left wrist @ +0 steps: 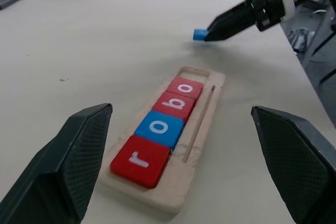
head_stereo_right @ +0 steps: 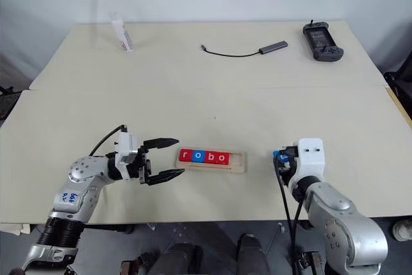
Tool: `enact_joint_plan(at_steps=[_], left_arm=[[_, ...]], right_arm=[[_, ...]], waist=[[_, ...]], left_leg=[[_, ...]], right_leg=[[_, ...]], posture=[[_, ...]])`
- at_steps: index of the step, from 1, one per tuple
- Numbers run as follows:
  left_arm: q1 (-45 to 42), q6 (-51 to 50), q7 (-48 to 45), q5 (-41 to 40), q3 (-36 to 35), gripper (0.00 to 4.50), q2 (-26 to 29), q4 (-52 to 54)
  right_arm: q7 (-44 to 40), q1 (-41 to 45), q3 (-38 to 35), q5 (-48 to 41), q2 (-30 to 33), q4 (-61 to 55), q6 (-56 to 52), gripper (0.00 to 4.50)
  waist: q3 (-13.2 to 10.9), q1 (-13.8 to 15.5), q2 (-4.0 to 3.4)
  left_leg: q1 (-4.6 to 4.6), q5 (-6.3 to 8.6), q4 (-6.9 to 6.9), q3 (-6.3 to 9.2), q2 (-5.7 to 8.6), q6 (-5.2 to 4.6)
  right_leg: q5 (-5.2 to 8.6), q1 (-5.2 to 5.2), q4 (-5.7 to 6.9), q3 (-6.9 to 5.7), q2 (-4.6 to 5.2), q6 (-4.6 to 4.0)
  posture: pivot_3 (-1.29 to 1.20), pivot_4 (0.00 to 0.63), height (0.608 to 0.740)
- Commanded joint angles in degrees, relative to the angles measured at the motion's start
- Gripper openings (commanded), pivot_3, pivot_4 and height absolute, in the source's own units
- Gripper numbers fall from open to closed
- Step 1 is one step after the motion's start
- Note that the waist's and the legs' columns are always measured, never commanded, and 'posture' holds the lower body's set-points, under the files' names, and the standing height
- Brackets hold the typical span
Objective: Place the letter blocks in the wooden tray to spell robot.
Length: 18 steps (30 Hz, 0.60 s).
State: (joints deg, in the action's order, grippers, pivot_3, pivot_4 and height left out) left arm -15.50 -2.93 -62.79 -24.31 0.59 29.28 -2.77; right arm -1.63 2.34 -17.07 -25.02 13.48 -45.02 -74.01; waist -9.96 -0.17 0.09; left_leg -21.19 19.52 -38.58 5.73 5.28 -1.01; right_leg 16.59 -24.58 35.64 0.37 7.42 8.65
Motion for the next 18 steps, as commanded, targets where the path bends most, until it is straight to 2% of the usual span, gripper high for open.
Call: enact_joint_plan(at_steps=[1, 5, 7, 10, 13, 18], left_arm=[[-0.87, 0.08, -0.82, -0.54, -0.47, 4.50, 0.26, 0.68], [-0.37, -0.29, -1.07, -0.67, -0.75, 4.50, 0.70, 1.69], [-0.10, -0.42, -1.21, -0.80, -0.92, 4.50, 0.98, 2.16], [0.33, -0.42, -1.40, -0.99, -1.32, 4.50, 1.42, 2.51], [0.57, -0.16, -1.26, -0.85, -1.51, 4.50, 1.47, 2.61], [0.72, -0.10, -0.72, -0.75, -1.77, 4.50, 1.34, 3.25]], right_arm=[[0.47, 0.46, -0.41, -0.41, -1.83, -2.52, -1.00, 2.21], [-3.43, 1.64, -0.19, -1.62, 1.46, -1.79, -0.64, 3.49], [-10.01, 2.18, -1.13, -3.81, 7.51, -0.64, 0.97, 4.17], [-22.37, 0.94, -1.17, -5.11, 20.57, 3.22, 7.12, 4.17], [-35.82, -1.33, 1.36, -2.42, 32.96, 10.53, 19.76, 4.17], [-57.36, 0.54, 8.39, 2.25, 43.42, 24.86, 43.56, 4.17]], waist=[[0.00, 0.02, 0.00], [0.00, 0.08, 0.00], [0.00, 0.10, 0.00], [0.00, 0.23, 0.00], [-0.01, 0.34, 0.02], [-0.02, 0.00, 0.04]], left_leg=[[0.00, 0.00, 0.00, 0.00, -0.01, 0.00], [0.01, 0.00, 0.00, 0.01, 0.01, 0.00], [0.00, 0.00, 0.00, 0.01, 0.01, -0.01], [0.00, 0.02, 0.01, 0.00, 0.03, -0.04], [0.00, 0.04, 0.02, -0.01, 0.03, -0.08], [0.02, 0.04, 0.01, -0.06, -0.04, -0.09]], right_leg=[[0.00, 0.00, -0.01, -0.01, -0.01, 0.00], [0.00, 0.01, -0.02, -0.01, 0.00, 0.00], [0.00, 0.01, -0.03, -0.01, 0.01, 0.00], [0.00, 0.04, -0.11, -0.04, 0.02, 0.00], [0.00, 0.09, -0.20, -0.07, 0.02, 0.00], [0.00, 0.10, -0.23, -0.07, -0.02, 0.01]], posture=[[0.00, 0.150, 0.740], [0.00, 0.150, 0.740], [0.00, 0.150, 0.740], [0.00, 0.150, 0.740], [0.00, 0.150, 0.740], [0.00, 0.150, 0.740]])
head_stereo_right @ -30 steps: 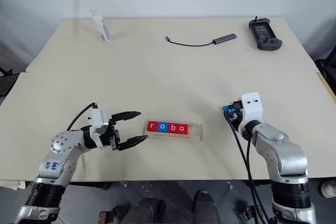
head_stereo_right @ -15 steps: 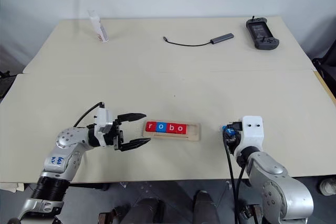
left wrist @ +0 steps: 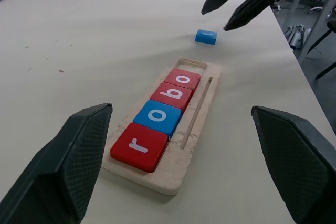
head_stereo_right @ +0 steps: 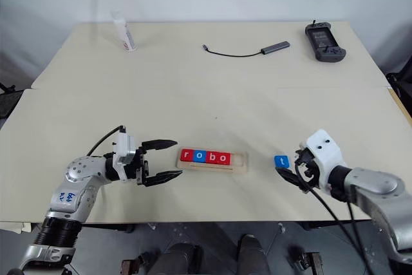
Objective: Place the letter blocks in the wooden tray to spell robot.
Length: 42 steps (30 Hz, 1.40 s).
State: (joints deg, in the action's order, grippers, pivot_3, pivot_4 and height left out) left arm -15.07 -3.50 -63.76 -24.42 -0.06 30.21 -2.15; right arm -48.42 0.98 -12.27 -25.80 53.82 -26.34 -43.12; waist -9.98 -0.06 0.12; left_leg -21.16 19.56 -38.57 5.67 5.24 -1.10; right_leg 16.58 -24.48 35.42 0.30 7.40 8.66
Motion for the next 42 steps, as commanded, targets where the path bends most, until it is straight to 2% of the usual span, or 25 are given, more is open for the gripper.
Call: enact_joint_plan(at_steps=[1, 5, 9, 15, 18, 24, 25, 29, 32, 35, 42], left_arm=[[0.39, 0.43, 0.36, -0.64, -1.14, 4.50, 0.43, 2.87], [1.33, 0.07, 0.34, -0.95, -1.78, 4.50, 1.26, 4.36], [3.02, -0.31, 0.30, -1.23, -2.79, 4.50, 2.39, 5.89], [4.84, -1.00, 1.81, -1.47, -3.61, 4.50, 2.80, 8.60], [5.58, -1.31, 2.39, -1.57, -3.98, 4.50, 3.03, 9.55], [6.34, -1.41, 3.05, -1.36, -4.46, 4.50, 3.07, 10.16], [6.33, -1.42, 3.18, -1.30, -4.42, 4.50, 2.98, 10.23], [6.43, -1.01, 3.55, -1.12, -4.28, 4.50, 2.63, 10.10], [6.72, -0.98, 3.88, -1.05, -4.00, 4.50, 2.32, 10.38], [7.25, -0.99, 4.10, -1.12, -3.70, 4.50, 2.06, 10.73], [7.44, -0.90, 4.46, -1.09, -3.68, 4.50, 1.96, 10.82]], right_arm=[[-13.56, 3.32, 5.53, 5.16, 4.28, 10.00, 17.68, 4.17], [-21.88, 11.71, 12.42, 11.77, 5.34, 24.64, 32.99, 4.17], [-24.77, 19.10, 15.93, 13.99, 2.43, 34.80, 37.31, 4.17], [-28.65, 24.88, 20.00, 17.40, -0.32, 45.05, 40.41, 4.17], [-30.63, 25.66, 20.59, 17.29, -0.60, 45.84, 40.18, 3.54], [-31.60, 28.36, 19.82, 16.08, -2.22, 45.62, 40.27, 1.55], [-31.87, 28.66, 19.57, 15.47, -2.37, 44.89, 39.39, 1.45], [-30.00, 31.79, 19.15, 7.80, -4.75, 30.82, 19.79, 1.45], [-27.29, 32.52, 20.74, 7.52, -6.16, 24.72, 12.32, 1.45], [-23.78, 33.63, 23.40, 9.35, -8.34, 22.21, 8.35, 1.45], [-21.04, 33.68, 27.68, 13.45, -9.96, 22.54, 9.95, 1.45]], waist=[[-0.01, -0.21, 0.01], [-0.01, -0.12, 0.02], [-0.02, -0.04, 0.02], [-0.01, 0.05, 0.02], [-0.01, 0.11, 0.02], [-0.01, -0.01, 0.02], [-0.01, -0.01, 0.02], [-0.05, -0.23, -0.05], [-0.05, 0.13, -0.07], [-0.05, 0.73, -0.06], [-0.05, 1.42, -0.06]], left_leg=[[0.02, 0.00, 0.00, -0.01, -0.02, 0.01], [0.02, -0.01, -0.05, -0.04, 0.00, 0.01], [-0.01, 0.00, -0.06, -0.02, -0.03, 0.03], [-0.03, 0.00, -0.12, 0.02, 0.00, 0.03], [-0.02, 0.00, -0.18, 0.05, -0.01, 0.03], [-0.02, 0.01, -0.20, 0.05, -0.04, 0.07], [-0.02, 0.02, -0.20, 0.05, -0.04, 0.07], [-0.05, 0.02, -0.21, 0.04, -0.05, 0.07], [-0.07, 0.04, -0.20, 0.09, -0.14, 0.18], [-0.08, 0.06, -0.23, 0.16, -0.05, 0.15], [-0.17, 0.12, -0.38, 0.15, 0.05, 0.05]], right_leg=[[0.00, 0.00, 0.00, 0.00, -0.01, 0.00], [0.00, -0.01, 0.02, 0.01, 0.02, 0.00], [0.00, -0.02, -0.01, 0.01, 0.02, 0.00], [0.00, 0.00, -0.03, -0.01, 0.06, 0.00], [0.00, 0.03, 0.00, -0.03, 0.06, 0.00], [0.00, 0.01, 0.02, -0.03, 0.03, 0.00], [0.00, 0.01, 0.03, -0.03, 0.03, 0.00], [0.00, -0.04, 0.04, 0.01, 0.04, 0.00], [0.02, -0.09, 0.07, -0.03, 0.04, -0.04], [0.02, -0.03, 0.04, -0.10, 0.05, -0.04], [0.02, -0.05, 0.05, -0.10, 0.10, -0.04]], posture=[[0.00, 0.150, 0.740], [0.00, 0.150, 0.740], [0.00, 0.150, 0.740], [0.00, 0.150, 0.740], [0.00, 0.150, 0.740], [0.00, 0.150, 0.740], [0.00, 0.150, 0.740], [0.00, 0.150, 0.740], [0.00, 0.150, 0.740], [0.00, 0.150, 0.740], [0.00, 0.150, 0.740]])
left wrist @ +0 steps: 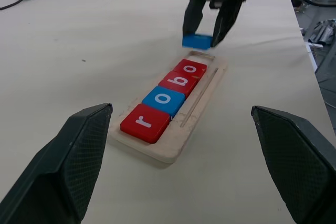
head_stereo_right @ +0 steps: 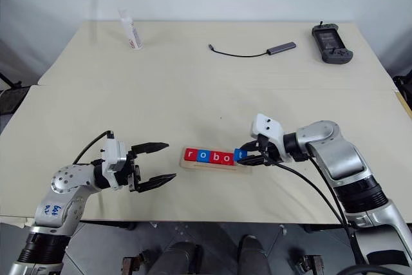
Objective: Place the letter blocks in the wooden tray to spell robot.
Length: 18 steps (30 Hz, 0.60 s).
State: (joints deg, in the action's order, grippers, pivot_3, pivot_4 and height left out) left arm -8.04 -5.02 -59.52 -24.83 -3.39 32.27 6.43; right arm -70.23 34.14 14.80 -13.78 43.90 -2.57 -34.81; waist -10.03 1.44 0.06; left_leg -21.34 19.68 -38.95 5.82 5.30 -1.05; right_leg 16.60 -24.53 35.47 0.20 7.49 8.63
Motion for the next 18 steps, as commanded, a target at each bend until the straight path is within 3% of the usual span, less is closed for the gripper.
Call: enact_joint_plan(at_steps=[1, 3, 12, 18], left_arm=[[0.44, 0.67, 0.26, -0.66, -0.37, 4.50, -0.12, 2.21], [0.44, 0.72, 0.47, -0.57, -0.32, 4.50, -0.26, 2.22], [-0.02, 1.08, 1.07, -0.24, -0.40, 4.50, -0.56, 1.96], [-0.10, 1.67, 1.32, 0.02, -0.42, 4.50, -0.72, 1.22]], right_arm=[[1.09, 0.42, 1.13, 2.18, -0.24, -1.05, 2.51, 1.45], [0.78, 0.24, 1.81, 2.60, -0.10, -1.27, 2.38, 1.45], [2.26, 0.28, -2.11, -1.07, -0.80, -3.57, -1.39, 4.48], [1.40, -3.12, -6.62, -2.20, 3.65, -4.08, 0.24, 4.48]], waist=[[0.00, -0.11, 0.00], [0.00, -0.14, 0.00], [0.00, -0.24, 0.00], [0.00, 0.06, 0.01]], left_leg=[[0.00, 0.00, 0.00, 0.00, -0.01, 0.00], [0.00, 0.00, 0.01, -0.01, -0.03, 0.00], [0.00, 0.00, 0.01, -0.02, -0.05, 0.01], [0.00, 0.01, 0.01, 0.00, -0.03, 0.00]], right_leg=[[0.00, 0.00, 0.00, 0.00, -0.01, 0.00], [0.00, -0.02, 0.01, 0.00, -0.03, 0.00], [0.00, -0.01, 0.00, 0.00, -0.04, 0.00], [0.00, 0.01, -0.02, -0.03, -0.03, 0.00]], posture=[[0.00, 0.150, 0.740], [0.00, 0.150, 0.740], [0.00, 0.150, 0.740], [0.00, 0.150, 0.740]])
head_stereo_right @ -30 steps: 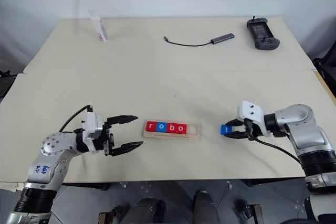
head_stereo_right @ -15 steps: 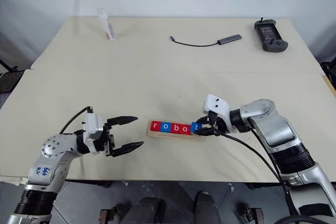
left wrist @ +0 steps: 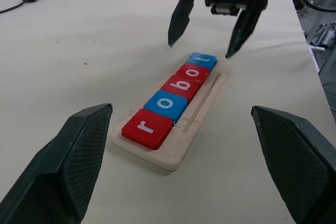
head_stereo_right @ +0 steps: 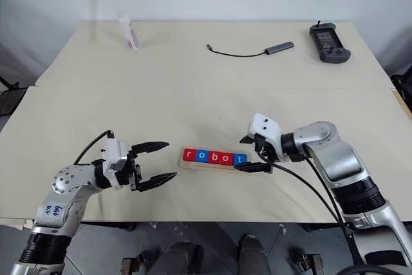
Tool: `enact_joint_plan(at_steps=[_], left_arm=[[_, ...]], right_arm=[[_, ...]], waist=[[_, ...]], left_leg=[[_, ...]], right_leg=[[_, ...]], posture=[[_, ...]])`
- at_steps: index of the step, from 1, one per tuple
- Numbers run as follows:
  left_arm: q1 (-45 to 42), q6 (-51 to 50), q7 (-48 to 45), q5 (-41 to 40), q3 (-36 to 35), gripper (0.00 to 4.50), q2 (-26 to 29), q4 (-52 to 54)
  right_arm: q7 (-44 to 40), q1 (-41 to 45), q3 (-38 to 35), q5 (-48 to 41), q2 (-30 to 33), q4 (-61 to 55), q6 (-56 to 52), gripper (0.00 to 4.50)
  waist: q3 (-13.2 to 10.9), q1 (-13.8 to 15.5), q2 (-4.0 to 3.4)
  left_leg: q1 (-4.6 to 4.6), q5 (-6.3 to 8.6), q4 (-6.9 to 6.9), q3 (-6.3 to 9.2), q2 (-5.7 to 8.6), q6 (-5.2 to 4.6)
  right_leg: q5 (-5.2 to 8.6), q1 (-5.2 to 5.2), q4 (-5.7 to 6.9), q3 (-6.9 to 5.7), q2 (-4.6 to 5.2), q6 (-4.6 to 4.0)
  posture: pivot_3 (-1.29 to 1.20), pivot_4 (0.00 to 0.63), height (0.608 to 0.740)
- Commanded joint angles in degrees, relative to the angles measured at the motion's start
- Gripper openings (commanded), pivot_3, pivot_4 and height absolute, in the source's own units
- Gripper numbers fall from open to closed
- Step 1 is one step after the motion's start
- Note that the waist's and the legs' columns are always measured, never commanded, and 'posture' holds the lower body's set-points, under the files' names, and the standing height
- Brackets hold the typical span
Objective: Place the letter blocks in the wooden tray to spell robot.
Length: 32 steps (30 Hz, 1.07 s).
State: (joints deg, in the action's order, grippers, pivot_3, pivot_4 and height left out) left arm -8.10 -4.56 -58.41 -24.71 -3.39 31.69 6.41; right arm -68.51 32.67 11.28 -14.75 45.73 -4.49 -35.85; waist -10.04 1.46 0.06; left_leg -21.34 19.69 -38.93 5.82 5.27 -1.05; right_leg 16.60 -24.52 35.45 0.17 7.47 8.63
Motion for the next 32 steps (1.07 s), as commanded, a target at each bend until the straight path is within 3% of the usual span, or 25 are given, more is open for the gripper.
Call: enact_joint_plan(at_steps=[1, 5, 11, 17, 32], left_arm=[[-0.08, 1.32, 0.32, -0.05, -0.38, 4.50, -0.23, 1.12], [0.11, 1.69, 0.48, 0.14, -0.35, 4.50, -0.29, 0.94], [3.22, -0.90, -0.99, -1.59, -3.21, 4.50, 3.18, 0.93], [5.63, -0.85, 0.65, -0.28, -6.05, 4.50, 5.46, 0.14], [3.84, 0.92, 4.08, 1.02, -7.61, 4.50, 5.28, -0.96]], right_arm=[[-0.30, -2.51, -3.68, -1.44, 2.24, -2.43, 1.56, 4.48], [0.59, -7.24, -8.43, -3.25, 2.09, -4.03, 5.46, 4.48], [2.64, -19.73, -21.80, -8.15, 0.70, -7.51, 13.76, 4.48], [1.91, -28.17, -27.35, -10.39, -2.11, -8.13, 25.72, 4.48], [0.81, -27.90, -26.93, -12.08, -3.41, -0.84, 30.70, 4.48]], waist=[[0.00, 0.01, 0.00], [0.00, -0.07, 0.00], [0.00, -0.08, 0.00], [0.00, -0.15, 0.00], [0.00, -0.13, 0.00]], left_leg=[[0.00, 0.01, 0.00, -0.01, 0.02, -0.01], [0.00, 0.01, 0.02, -0.02, -0.02, -0.02], [0.03, 0.02, 0.06, -0.07, -0.04, -0.01], [0.06, 0.02, 0.02, -0.09, -0.02, -0.02], [0.14, 0.02, 0.03, -0.10, -0.04, -0.01]], right_leg=[[0.00, 0.00, -0.01, 0.01, 0.01, 0.00], [0.00, -0.01, -0.01, 0.01, -0.01, 0.00], [0.00, -0.01, 0.00, 0.06, -0.04, 0.01], [-0.01, 0.05, 0.00, 0.09, -0.02, 0.02], [-0.01, 0.09, 0.02, 0.10, -0.03, 0.02]], posture=[[0.00, 0.150, 0.740], [0.00, 0.150, 0.740], [0.00, 0.150, 0.740], [0.00, 0.150, 0.740], [0.00, 0.150, 0.740]])
